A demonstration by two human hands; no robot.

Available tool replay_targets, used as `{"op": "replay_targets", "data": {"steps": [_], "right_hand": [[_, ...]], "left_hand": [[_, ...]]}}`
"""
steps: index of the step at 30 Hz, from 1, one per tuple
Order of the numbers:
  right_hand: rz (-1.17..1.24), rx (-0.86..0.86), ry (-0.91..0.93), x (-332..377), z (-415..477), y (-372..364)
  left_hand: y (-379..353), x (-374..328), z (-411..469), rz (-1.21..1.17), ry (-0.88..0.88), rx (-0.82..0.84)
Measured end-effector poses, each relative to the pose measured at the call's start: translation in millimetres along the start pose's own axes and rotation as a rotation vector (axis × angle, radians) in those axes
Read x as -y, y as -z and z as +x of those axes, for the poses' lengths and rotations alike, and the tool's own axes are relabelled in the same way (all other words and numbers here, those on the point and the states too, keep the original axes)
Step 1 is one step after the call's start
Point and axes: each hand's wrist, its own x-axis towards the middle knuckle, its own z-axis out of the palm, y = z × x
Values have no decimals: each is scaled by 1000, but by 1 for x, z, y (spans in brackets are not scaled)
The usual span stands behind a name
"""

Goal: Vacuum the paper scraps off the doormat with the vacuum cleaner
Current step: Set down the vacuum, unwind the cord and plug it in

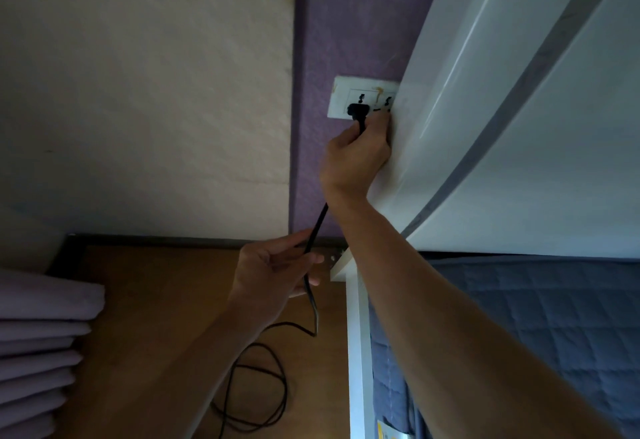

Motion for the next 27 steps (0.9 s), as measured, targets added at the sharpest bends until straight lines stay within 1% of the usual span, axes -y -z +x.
{"op": "replay_targets", "data": {"steps": [4,6,10,13,15,18,20,23,27], "right_hand": [[-12,38,2,3,0,4],[-20,65,-44,6,-1,6],[-112,147,-181,13,0,14],[-202,238,-173,20,0,24],[-320,364,-132,24,-3,33],[-519,644,-66,32,-4,48],[-630,791,-23,44,0,61],[-731,928,58,71,9,81],[-752,1074,166,113,21,109]], "left_hand": [[3,1,1,48,-18,-6],[4,1,-1,89,-52,-12],[10,0,-4,143,-116,-57],[14,-3,-6,152,-139,-66],[17,-10,-10,180,-132,-67],[26,-23,-19,283,-152,-27],[38,-37,-27,457,-143,14],[57,-65,-41,705,-131,-21],[88,-113,-69,898,-132,-58]]}}
